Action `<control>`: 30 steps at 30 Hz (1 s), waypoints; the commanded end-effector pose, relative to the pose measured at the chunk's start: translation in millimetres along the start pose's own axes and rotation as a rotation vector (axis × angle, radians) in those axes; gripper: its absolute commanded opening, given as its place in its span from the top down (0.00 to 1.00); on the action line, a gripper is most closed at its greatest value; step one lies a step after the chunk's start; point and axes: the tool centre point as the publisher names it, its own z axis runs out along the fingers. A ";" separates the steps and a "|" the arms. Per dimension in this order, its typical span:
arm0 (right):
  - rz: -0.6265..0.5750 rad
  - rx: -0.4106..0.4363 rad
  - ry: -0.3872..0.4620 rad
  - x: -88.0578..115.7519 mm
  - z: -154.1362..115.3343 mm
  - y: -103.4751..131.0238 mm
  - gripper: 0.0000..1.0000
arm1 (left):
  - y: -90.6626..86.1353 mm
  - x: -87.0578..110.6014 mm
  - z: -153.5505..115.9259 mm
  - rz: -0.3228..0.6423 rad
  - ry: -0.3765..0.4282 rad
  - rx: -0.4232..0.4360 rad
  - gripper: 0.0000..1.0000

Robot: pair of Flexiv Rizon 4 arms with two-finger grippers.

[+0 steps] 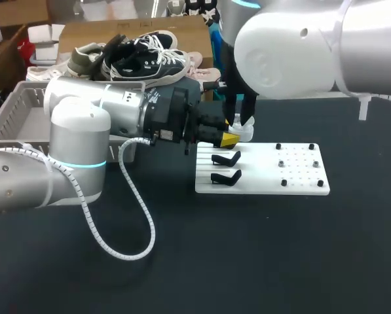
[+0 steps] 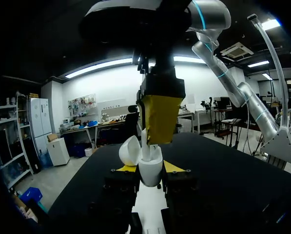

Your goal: Pick up each earbud case from the left stands, insert the matching earbuds, close the lid, and place the case in the box.

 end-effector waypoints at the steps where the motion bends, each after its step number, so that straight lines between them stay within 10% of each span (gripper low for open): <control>1: 0.003 0.005 0.005 -0.7 1.5 0.5 1.00 | -0.3 0.3 0.0 0.002 -0.001 -0.002 1.00; 19: 0.014 0.013 0.011 -2.2 9.1 -0.5 1.00 | -0.3 0.3 0.0 0.002 -0.001 -0.002 1.00; 22: 0.015 0.019 0.010 -2.4 9.4 -0.5 0.59 | -0.3 0.3 0.0 0.002 -0.001 -0.002 1.00; 30: 0.019 0.014 -0.005 -0.1 1.0 -2.7 0.40 | -0.3 0.3 0.0 0.002 -0.001 -0.002 1.00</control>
